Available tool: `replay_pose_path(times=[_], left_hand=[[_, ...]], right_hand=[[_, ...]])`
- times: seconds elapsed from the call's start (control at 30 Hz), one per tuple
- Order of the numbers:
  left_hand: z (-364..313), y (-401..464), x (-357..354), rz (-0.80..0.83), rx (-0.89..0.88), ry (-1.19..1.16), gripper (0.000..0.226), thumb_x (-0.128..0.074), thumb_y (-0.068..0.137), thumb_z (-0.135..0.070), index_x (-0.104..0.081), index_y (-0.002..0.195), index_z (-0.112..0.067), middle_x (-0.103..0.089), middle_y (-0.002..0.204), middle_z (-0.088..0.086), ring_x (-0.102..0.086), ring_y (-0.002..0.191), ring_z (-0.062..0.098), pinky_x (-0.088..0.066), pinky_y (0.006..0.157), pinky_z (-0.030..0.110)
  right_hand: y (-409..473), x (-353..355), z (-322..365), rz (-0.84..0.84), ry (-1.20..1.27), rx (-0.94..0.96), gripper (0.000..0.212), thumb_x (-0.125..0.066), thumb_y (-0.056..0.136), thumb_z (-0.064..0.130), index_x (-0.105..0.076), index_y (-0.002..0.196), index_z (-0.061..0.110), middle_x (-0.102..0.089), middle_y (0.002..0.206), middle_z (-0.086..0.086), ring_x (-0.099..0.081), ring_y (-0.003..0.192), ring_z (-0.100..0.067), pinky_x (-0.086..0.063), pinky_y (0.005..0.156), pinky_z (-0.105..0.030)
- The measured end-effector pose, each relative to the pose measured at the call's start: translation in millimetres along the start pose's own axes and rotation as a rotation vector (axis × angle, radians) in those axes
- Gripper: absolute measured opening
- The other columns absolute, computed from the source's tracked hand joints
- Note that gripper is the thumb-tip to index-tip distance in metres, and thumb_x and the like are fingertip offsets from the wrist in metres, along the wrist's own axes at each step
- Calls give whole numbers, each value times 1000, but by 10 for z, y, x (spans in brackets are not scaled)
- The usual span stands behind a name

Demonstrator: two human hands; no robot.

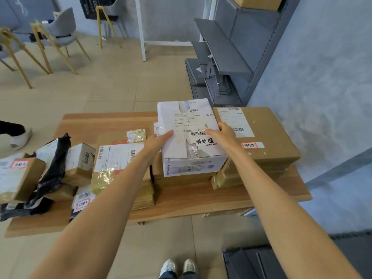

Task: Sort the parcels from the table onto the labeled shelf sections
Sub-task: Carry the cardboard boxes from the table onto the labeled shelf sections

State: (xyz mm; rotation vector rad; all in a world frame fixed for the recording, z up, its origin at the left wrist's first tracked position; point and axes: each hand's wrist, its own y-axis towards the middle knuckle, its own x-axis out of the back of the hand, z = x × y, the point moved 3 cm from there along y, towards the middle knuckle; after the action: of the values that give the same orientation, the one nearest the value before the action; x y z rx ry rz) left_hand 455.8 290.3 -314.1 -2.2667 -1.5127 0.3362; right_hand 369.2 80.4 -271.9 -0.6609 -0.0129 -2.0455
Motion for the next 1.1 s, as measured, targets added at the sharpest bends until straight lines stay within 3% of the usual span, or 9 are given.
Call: replay_pose_path(times=[0.13,0.2,0.3,0.37,0.47,0.6,0.8,0.97,1.1], left_hand=[[73,15,-93,35,48,-124,44,-64,89,-41,-62,122,-13,-71,113,4,-69,100,22,-55,89,35],[85,-3,-123,45,50,-146,37,-62,91,-41,-63,118,-15,-72,110,5,-69,99,23,-54,90,37],[87,-28,-102,89,53,-195,40,-61,91,-42,-63,121,-15,-72,112,6,-70,100,25,-54,90,40],[71,-40,-67,108,50,-215,43,-60,91,-44,-63,123,-15,-71,114,6,-69,103,26,-54,92,42],[5,-73,-9,138,17,-244,42,-55,94,-42,-61,126,-15,-70,116,7,-68,105,27,-56,84,39],[-166,-128,101,89,-14,-245,41,-56,94,-41,-63,123,-13,-71,114,7,-70,99,24,-57,74,33],[-666,-228,133,68,-107,-263,34,-59,92,-36,-67,114,-10,-74,107,6,-73,90,21,-57,71,31],[-1116,-340,106,152,-234,-264,46,-59,90,-41,-62,125,-12,-70,118,7,-69,102,22,-55,79,33],[-1438,-500,12,143,-343,-223,59,-65,79,-46,-59,127,-12,-70,116,7,-70,99,23,-57,73,30]], right_hand=[[81,-34,-19,37,-84,-28,32,-71,81,20,-59,110,12,-65,108,-1,-62,98,-19,-53,82,-34],[99,-37,-27,33,-97,-23,34,-74,77,19,-62,107,8,-67,108,-3,-64,96,-20,-55,84,-37],[90,-22,-41,30,-44,12,18,-77,76,13,-63,88,15,-69,99,-1,-65,87,-15,-56,75,-31],[69,-26,-50,34,27,35,25,-77,78,11,-54,81,21,-65,91,5,-62,77,-8,-52,65,-23],[46,-80,-84,56,125,47,41,-78,78,18,-46,104,16,-61,104,2,-63,87,-10,-50,63,-22],[43,-125,-36,117,286,58,60,-78,79,26,-34,120,24,-58,120,-1,-65,102,-18,-58,82,-37],[67,12,346,197,475,81,66,-69,88,31,-25,138,30,-60,122,1,-68,102,-20,-60,78,-35],[33,260,747,213,547,96,57,-70,85,42,-47,133,22,-70,116,-2,-71,97,-21,-56,89,-46],[-70,499,996,180,598,175,43,-69,88,34,-52,126,22,-72,111,-2,-73,91,-17,-59,74,-34]])
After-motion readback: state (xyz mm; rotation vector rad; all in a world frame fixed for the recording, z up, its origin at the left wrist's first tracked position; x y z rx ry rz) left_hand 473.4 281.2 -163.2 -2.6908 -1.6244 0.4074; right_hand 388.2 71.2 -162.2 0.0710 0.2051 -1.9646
